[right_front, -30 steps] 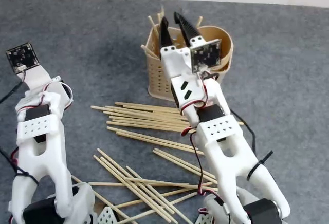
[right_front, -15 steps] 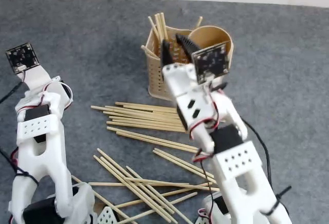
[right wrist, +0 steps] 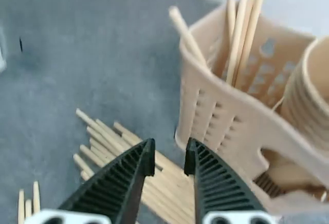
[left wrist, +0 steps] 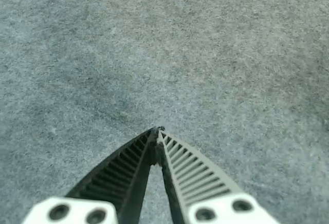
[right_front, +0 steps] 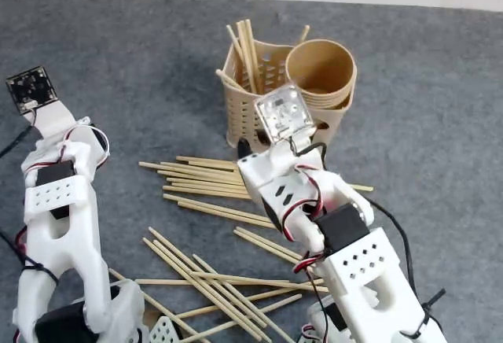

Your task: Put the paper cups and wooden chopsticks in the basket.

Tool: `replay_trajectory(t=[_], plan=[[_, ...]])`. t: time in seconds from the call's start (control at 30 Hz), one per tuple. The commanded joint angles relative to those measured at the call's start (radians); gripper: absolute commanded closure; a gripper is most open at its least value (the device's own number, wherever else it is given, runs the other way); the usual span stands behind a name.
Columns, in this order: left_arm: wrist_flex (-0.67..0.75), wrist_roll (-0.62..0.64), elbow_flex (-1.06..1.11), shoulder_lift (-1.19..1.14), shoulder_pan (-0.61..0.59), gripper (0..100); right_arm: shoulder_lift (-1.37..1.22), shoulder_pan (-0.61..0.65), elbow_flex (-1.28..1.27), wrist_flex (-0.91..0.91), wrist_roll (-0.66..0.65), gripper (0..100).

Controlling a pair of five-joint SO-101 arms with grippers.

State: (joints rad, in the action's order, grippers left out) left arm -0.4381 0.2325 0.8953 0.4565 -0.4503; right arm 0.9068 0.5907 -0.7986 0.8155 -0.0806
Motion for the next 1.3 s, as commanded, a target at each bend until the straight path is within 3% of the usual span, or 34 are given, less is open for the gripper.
replay_trajectory(t=[0.0, 0.33, 0.57, 0.73, 1.27], plan=[[0.018, 0.005, -0.005, 0.028, -0.004, 99, 0.027, 0.001, 0.028, 0.039, 0.006, 89.1], [0.018, 0.006, -0.004, 0.027, -0.004, 99, -0.237, -0.008, -0.013, 0.033, 0.002, 89.1], [0.018, 0.003, -0.004, 0.027, -0.007, 99, -0.476, 0.064, 0.077, 0.030, 0.000, 89.1], [0.018, 0.003, -0.004, 0.027, -0.002, 99, -0.598, 0.134, 0.077, 0.027, -0.120, 89.1], [0.018, 0.006, -0.004, 0.027, -0.008, 99, -0.868, 0.193, 0.140, -0.001, -0.187, 89.1]])
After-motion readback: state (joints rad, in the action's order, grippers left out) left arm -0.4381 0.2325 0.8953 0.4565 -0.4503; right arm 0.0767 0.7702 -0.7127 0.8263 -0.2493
